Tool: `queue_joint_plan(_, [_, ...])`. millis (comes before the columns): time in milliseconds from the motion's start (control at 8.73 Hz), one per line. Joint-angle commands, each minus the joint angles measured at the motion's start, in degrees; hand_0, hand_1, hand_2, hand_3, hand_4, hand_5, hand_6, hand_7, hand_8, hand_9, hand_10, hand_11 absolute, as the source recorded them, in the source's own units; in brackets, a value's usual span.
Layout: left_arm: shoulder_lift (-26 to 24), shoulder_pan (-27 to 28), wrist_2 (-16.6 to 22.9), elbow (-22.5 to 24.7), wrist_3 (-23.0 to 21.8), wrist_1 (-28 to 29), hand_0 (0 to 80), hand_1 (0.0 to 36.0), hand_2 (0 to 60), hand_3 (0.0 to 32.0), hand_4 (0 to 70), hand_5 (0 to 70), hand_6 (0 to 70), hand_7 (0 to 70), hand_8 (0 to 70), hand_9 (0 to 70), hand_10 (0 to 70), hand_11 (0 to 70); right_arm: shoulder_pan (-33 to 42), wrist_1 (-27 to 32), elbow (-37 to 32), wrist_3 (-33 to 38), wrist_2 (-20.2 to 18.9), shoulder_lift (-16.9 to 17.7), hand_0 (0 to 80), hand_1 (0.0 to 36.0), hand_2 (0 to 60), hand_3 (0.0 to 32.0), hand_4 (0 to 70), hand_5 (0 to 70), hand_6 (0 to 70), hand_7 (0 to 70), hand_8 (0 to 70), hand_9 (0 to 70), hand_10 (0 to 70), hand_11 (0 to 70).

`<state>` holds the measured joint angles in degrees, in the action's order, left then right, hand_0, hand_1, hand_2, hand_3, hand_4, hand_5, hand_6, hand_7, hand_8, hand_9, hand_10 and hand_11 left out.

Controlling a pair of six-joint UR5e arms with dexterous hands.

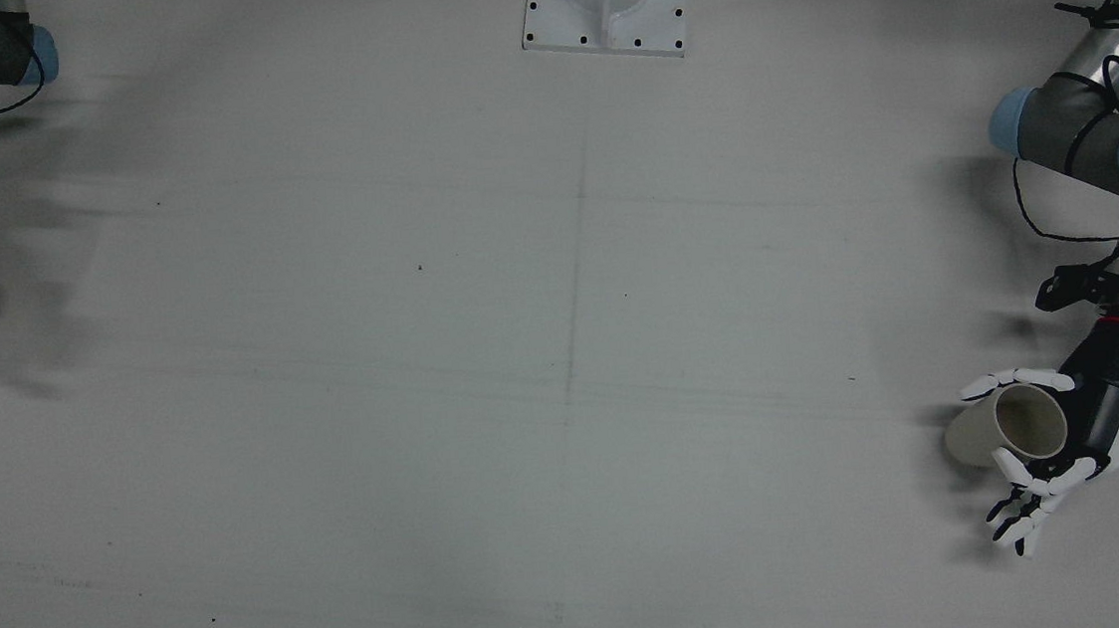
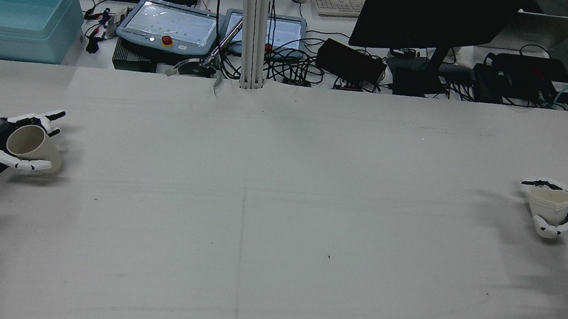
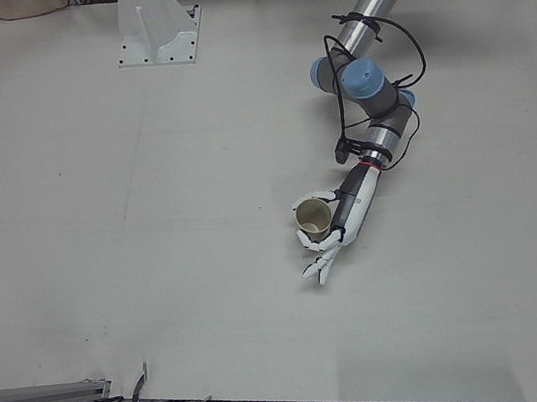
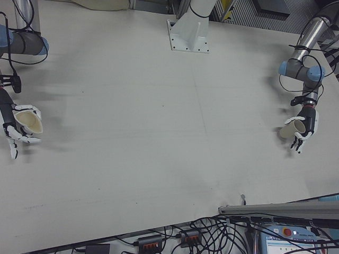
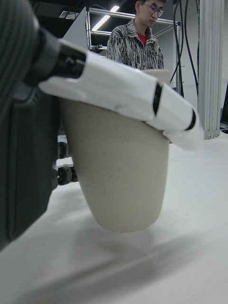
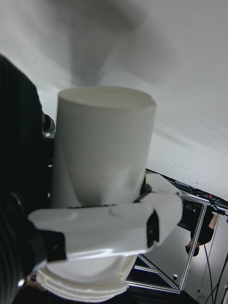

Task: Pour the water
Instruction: 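Lift the cup with the right hand and raise it high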

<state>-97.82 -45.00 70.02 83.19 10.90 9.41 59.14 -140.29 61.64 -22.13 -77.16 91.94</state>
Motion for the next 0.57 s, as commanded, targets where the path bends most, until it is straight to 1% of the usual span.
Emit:
queue_joint_plan(0, [0.00,0.00,0.03,0.39,-0.01,-0.27,80.0,36.0,60.0,0.0,46.2,70.0,13.9,11.9,3.9,1.7,7.0,14.7,0.54,-4.52,8.72,0.24,1.48,3.06,80.0,36.0,60.0,0.0,19.9,23.3,46.3,70.0,43.2,59.1,0.0,0.0])
queue_joint_plan(115, [-0.09,0.00,0.03,0.48,-0.09,-0.27,80.0,36.0,60.0,0.0,46.4,70.0,14.0,12.0,3.9,1.7,7.1,14.7,0.98,-8.47,13.19,0.33,1.48,3.59,80.0,36.0,60.0,0.0,21.2,23.4,46.6,69.0,42.9,58.6,0.0,0.0])
queue_joint_plan(229, [-0.17,0.09,0.12,0.66,-0.27,-0.36,80.0,36.0,60.0,0.0,46.4,70.0,14.1,12.0,3.9,1.7,7.1,14.6,1.85,-12.51,19.59,-0.02,1.31,4.73,80.0,36.0,60.0,0.0,22.3,23.3,47.4,68.5,43.4,59.0,0.0,0.0])
queue_joint_plan(344, [-0.52,0.26,0.21,2.48,-0.18,-2.36,80.0,36.0,60.0,0.0,46.5,70.0,14.0,12.0,3.9,1.6,7.0,14.6,3.86,-18.38,26.18,-0.63,1.05,5.00,80.0,36.0,60.0,0.0,19.5,23.1,45.2,65.1,42.2,57.3,0.0,0.0])
queue_joint_plan(458, [-0.87,1.66,0.47,6.77,0.52,-6.65,80.0,36.0,60.0,0.0,47.1,70.0,14.1,12.2,3.7,1.5,7.0,14.5,6.67,-25.75,32.68,-1.07,0.44,4.65,80.0,36.0,60.0,0.0,20.4,23.2,45.7,64.9,41.8,56.6,0.0,0.0])
